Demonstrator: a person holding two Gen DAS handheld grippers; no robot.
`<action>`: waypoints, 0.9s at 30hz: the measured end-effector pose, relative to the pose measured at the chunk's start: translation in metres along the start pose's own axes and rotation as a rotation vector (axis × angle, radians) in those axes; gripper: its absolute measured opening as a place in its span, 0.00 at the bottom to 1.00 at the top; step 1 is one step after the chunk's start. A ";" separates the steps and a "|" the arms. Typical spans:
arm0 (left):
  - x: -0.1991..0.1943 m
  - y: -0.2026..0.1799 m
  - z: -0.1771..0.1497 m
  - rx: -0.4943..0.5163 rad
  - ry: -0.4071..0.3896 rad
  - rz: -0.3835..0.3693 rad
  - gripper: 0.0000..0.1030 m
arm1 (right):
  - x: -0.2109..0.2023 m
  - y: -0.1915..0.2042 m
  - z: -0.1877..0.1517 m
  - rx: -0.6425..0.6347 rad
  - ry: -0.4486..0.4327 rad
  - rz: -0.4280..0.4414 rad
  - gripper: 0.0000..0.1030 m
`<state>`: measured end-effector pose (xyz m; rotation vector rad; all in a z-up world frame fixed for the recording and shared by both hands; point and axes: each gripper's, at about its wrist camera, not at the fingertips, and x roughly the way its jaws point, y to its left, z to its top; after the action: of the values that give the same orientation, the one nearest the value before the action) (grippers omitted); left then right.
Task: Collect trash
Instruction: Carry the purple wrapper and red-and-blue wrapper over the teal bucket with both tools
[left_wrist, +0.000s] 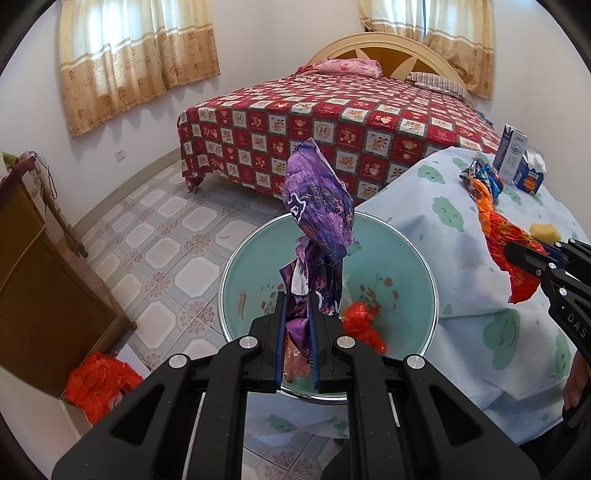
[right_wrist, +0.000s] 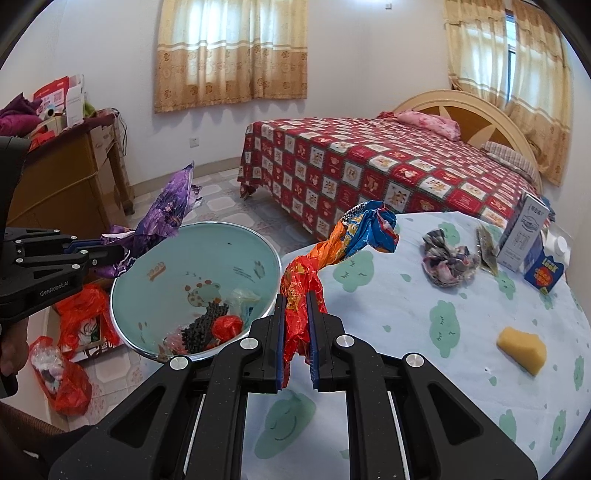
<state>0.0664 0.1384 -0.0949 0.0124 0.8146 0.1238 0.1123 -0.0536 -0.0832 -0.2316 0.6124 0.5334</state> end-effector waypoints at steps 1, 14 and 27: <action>0.000 0.001 0.000 -0.003 0.000 0.001 0.10 | 0.000 0.001 0.001 -0.003 -0.001 0.002 0.11; 0.003 0.021 -0.003 -0.039 0.010 0.024 0.10 | 0.004 0.020 0.013 -0.044 -0.010 0.029 0.11; 0.006 0.034 -0.004 -0.065 0.021 0.039 0.10 | 0.013 0.030 0.016 -0.065 0.000 0.053 0.11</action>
<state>0.0644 0.1732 -0.1000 -0.0341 0.8313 0.1873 0.1130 -0.0175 -0.0795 -0.2770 0.6027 0.6046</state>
